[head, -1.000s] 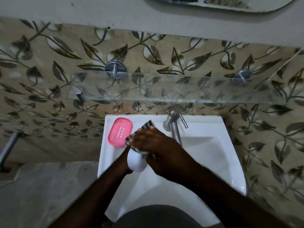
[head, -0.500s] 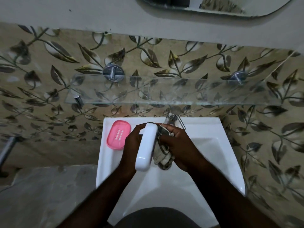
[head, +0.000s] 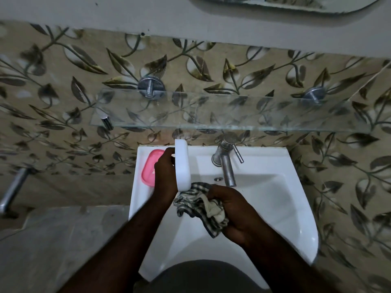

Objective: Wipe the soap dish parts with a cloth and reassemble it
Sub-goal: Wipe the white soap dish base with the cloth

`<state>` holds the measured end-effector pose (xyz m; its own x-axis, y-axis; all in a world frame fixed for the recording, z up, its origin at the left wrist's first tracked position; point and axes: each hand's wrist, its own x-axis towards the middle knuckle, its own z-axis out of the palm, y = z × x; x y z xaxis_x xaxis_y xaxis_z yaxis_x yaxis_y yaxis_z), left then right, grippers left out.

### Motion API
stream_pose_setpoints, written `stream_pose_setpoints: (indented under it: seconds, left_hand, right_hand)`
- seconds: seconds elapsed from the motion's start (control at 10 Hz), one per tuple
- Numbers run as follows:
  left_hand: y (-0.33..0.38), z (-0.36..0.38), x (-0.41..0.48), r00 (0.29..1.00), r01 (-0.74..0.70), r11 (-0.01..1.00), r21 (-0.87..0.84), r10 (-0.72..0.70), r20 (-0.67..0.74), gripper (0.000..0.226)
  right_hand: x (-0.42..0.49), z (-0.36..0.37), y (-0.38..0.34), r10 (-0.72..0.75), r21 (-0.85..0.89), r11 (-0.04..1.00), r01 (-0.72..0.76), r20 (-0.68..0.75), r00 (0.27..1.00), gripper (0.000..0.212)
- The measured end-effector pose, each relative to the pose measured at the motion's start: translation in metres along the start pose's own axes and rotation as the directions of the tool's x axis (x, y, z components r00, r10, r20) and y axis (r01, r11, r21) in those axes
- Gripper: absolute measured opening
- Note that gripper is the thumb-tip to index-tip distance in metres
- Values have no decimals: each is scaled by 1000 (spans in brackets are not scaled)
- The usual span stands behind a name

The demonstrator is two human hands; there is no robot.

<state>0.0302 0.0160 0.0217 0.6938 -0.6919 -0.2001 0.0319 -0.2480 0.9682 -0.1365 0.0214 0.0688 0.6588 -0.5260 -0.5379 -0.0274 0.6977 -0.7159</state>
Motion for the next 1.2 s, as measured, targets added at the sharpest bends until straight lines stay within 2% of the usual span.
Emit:
stream_pose_setpoints:
  seconds: [0.1,0.2,0.3,0.4,0.5,0.6,0.7,0.8,0.9,1.0,1.1,1.2]
  left_hand:
    - [-18,-3,12,999,33,988,154,-36,17,25]
    - [-22,-10,9,984,166,975,145,-174,44,30]
    - [-22,-12,1,961,250,958,140,-264,87,34]
    - [-21,-17,-9,942,253,952,174,-283,179,28]
    - [-23,-26,-14,918,300,942,152,-328,223,18]
    - [-23,-34,-14,920,331,935,124,-349,180,13]
    - [-25,-40,-14,931,325,944,63,-331,154,16]
    - [-26,-39,-18,915,339,937,81,-349,205,19]
    - [-25,-36,-24,875,336,929,153,-368,314,27]
    - [-25,-41,-25,830,273,929,250,-359,426,24]
    - [-28,-45,-26,791,258,925,278,-367,489,28]
    - [-32,-46,-28,780,201,919,340,-360,513,69]
  right_hand:
    - [-11,-4,-5,-163,-45,986,160,-73,984,22]
    - [-20,-7,-15,-468,-502,805,315,-214,857,33]
    - [-18,-8,-19,-681,-792,518,323,-154,716,55]
    - [-10,-12,-21,-674,-890,379,254,-78,734,74]
    - [-4,-15,-23,-669,-915,340,216,-73,740,80]
    - [-3,-20,-27,-659,-867,443,228,-142,739,56]
    - [-3,-26,-31,-687,-809,520,272,-208,696,42]
    - [-4,-29,-35,-701,-890,363,276,-65,711,55]
    - [0,-31,-37,-558,-943,137,302,178,811,66]
    - [3,-32,-37,-496,-896,257,361,198,845,54]
    - [4,-34,-40,-493,-857,376,352,136,859,36]
    - [6,-33,-45,-450,-852,417,316,108,887,24]
